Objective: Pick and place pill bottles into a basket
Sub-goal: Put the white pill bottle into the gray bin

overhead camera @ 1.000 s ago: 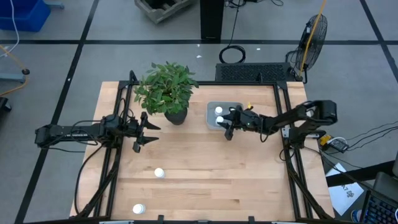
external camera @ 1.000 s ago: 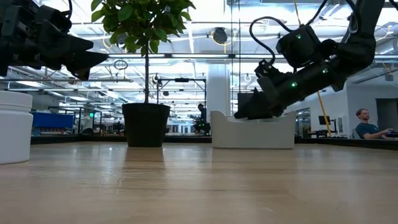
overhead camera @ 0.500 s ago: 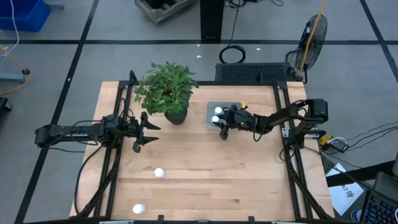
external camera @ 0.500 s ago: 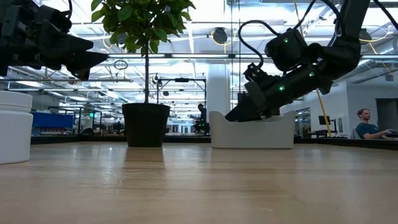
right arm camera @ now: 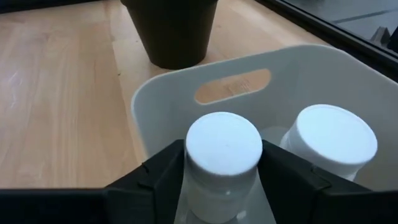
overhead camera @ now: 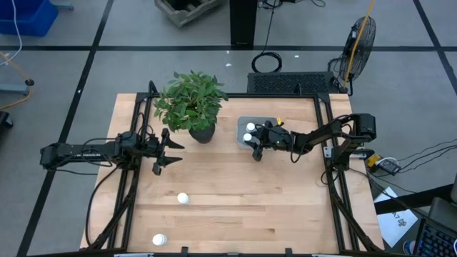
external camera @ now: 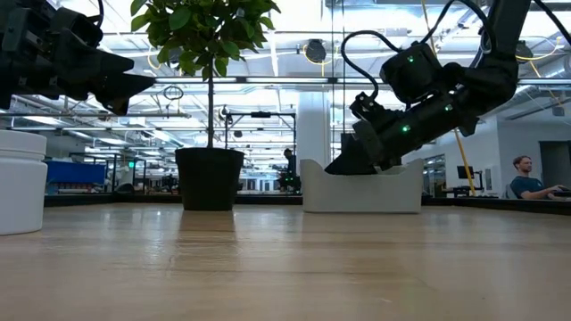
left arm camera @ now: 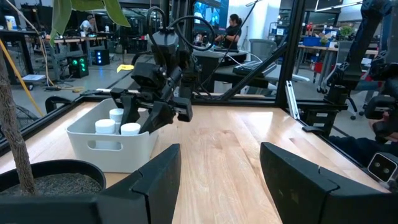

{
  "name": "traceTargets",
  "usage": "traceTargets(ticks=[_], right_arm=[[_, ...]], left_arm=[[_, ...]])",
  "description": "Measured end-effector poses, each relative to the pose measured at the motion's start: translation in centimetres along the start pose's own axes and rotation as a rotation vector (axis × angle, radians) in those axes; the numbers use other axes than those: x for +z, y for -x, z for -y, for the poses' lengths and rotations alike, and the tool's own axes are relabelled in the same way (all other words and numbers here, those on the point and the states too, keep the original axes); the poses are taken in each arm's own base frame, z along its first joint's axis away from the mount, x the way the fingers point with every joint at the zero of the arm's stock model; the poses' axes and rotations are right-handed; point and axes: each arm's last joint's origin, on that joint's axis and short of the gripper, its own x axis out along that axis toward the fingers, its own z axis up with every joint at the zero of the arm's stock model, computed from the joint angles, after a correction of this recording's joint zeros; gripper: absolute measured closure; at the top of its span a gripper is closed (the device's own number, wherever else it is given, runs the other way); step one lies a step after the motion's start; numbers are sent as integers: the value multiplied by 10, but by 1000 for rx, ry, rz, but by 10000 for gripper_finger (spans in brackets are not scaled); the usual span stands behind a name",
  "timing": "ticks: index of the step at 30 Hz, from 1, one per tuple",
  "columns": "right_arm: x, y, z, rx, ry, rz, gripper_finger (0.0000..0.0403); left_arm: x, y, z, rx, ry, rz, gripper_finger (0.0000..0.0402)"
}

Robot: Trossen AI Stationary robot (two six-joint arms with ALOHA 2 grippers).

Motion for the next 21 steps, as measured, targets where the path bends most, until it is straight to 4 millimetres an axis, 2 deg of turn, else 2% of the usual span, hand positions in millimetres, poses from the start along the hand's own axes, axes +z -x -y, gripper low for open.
traceTargets(ticks=[5, 11, 16, 21], right_arm=[[5, 3, -1, 5, 7, 21, 199], [27, 18, -13, 49, 66, 134, 199], [38, 34, -42, 156, 127, 226, 196], [49, 39, -88, 354, 164, 259, 195]], left_arm=[[0, 0, 0, 0, 0, 0, 178], [0, 0, 0, 0, 0, 0, 178], [0, 0, 0, 0, 0, 0, 178], [0, 0, 0, 0, 0, 0, 178]])
